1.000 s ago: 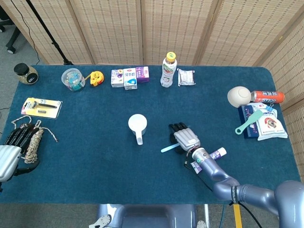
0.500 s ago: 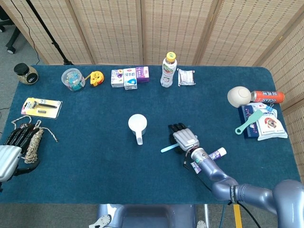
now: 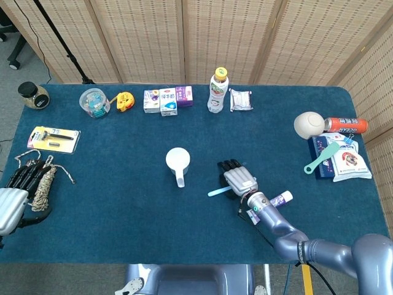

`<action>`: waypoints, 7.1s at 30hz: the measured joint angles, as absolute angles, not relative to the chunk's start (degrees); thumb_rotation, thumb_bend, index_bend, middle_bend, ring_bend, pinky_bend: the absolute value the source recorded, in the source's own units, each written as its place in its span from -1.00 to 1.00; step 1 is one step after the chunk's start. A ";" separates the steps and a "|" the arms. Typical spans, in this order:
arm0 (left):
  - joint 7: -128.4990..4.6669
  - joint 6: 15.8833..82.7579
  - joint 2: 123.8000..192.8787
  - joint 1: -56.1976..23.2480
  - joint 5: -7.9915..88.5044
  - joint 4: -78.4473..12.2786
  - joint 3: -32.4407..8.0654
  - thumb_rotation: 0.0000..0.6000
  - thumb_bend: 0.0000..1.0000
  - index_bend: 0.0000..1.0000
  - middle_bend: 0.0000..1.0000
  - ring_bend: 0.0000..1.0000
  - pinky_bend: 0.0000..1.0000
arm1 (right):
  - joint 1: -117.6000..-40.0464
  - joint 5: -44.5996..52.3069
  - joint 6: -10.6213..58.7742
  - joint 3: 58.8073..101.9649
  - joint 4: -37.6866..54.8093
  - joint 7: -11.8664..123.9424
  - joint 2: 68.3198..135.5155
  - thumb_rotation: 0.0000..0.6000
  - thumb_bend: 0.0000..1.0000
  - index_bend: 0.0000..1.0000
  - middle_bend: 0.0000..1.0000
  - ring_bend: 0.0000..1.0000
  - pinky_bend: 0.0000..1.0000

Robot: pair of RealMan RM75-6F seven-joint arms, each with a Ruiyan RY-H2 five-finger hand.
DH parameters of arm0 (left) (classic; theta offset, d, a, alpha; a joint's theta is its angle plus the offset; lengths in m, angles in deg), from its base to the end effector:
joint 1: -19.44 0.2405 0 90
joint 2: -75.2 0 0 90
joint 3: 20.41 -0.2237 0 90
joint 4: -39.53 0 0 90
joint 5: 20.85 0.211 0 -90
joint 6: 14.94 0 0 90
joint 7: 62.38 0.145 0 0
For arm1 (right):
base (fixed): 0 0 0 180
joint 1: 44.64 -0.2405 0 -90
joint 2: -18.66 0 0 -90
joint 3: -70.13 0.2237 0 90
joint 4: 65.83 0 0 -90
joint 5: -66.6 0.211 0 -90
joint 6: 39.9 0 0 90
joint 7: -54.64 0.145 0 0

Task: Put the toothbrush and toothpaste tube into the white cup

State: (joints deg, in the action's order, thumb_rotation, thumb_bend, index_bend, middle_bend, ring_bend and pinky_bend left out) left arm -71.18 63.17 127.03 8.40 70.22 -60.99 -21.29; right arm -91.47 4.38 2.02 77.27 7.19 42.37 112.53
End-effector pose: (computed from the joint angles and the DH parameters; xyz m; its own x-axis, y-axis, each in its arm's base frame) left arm -0.2549 0.1905 0.1625 0.3510 0.1563 0.9232 0.9310 -0.1632 -0.3264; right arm -0.1444 -0.3312 -0.0621 0.4734 -0.4505 0.7569 -0.8667 -0.3918 0.3088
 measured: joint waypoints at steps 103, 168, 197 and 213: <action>-74.53 61.96 125.98 7.35 72.16 -59.87 -22.57 1.00 -0.51 -1.00 -1.00 -1.00 -1.00 | -107.77 27.68 2.50 96.61 17.50 58.96 113.43 1.00 -0.12 -0.60 -0.93 -1.00 -1.00; -68.38 59.82 127.32 6.57 71.35 -61.91 -22.98 1.00 -0.51 -1.00 -1.00 -1.00 -1.00 | -79.08 -27.75 11.23 64.92 12.46 54.81 91.72 1.00 -0.32 -0.56 -0.86 -1.00 -0.73; -67.32 59.04 127.58 6.29 70.70 -62.33 -22.97 1.00 -0.51 -1.00 -1.00 -1.00 -1.00 | -80.04 -31.61 14.37 62.16 8.28 65.66 96.75 1.00 -0.32 -0.25 -0.55 -0.77 -0.26; -67.63 58.92 127.50 6.21 70.76 -62.26 -23.02 1.00 -0.51 -1.00 -1.00 -1.00 -1.00 | -78.73 -34.02 20.82 61.55 2.12 68.47 100.93 1.00 0.03 0.24 -0.11 -0.36 0.13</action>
